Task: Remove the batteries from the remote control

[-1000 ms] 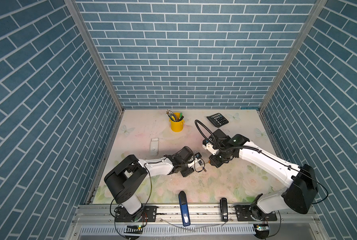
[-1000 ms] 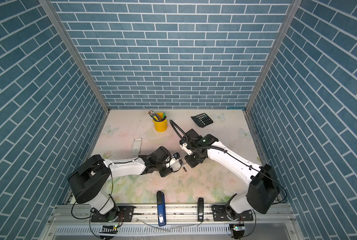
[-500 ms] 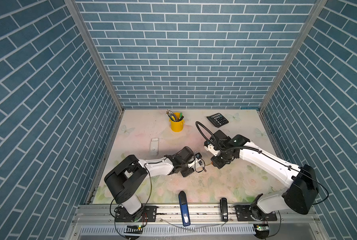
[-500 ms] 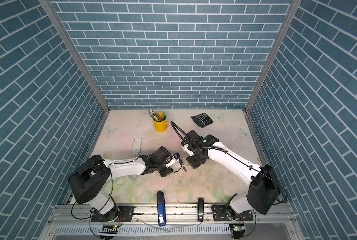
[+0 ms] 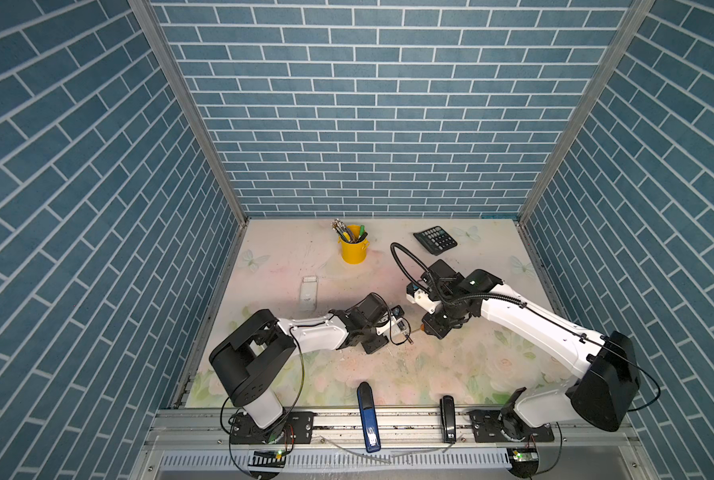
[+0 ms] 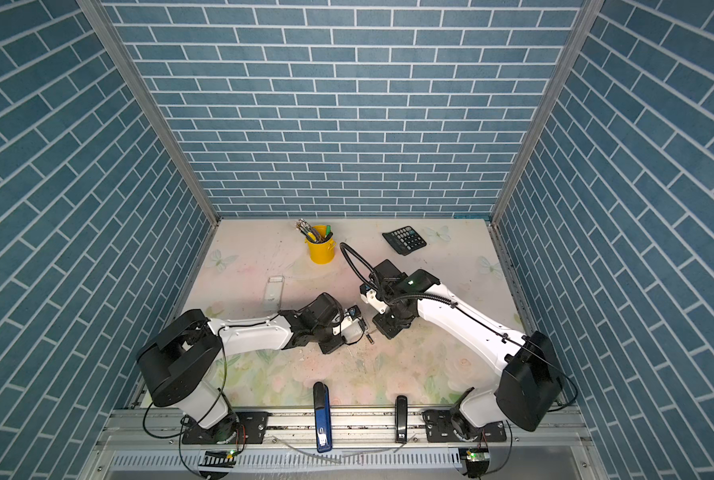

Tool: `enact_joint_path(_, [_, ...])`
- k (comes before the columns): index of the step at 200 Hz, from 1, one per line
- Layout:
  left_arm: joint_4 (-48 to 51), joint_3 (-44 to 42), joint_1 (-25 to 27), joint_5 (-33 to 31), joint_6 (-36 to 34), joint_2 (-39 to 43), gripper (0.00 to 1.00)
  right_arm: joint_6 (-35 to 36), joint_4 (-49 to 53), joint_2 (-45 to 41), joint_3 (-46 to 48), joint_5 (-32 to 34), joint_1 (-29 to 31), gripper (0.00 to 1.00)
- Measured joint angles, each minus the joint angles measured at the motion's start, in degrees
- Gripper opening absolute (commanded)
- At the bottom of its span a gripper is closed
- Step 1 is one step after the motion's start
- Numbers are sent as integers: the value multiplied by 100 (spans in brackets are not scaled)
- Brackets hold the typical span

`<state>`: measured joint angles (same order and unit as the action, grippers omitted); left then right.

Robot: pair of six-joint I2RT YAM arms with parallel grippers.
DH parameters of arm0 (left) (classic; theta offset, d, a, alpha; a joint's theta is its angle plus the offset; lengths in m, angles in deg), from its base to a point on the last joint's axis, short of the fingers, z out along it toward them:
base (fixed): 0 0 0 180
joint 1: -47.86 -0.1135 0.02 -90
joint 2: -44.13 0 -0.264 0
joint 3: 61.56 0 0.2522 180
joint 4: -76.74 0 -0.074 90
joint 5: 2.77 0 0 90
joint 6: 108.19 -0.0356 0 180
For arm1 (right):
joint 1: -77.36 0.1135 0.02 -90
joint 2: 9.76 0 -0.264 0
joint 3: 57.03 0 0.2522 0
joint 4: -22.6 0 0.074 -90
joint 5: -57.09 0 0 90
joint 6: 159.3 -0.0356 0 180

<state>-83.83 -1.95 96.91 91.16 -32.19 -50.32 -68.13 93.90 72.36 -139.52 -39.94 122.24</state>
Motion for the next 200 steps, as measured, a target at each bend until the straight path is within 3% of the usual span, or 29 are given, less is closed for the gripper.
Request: enact_joint_path(200, [-4,0,7,-33,-4,-2,35,501,-111,223,-367,273,63,0])
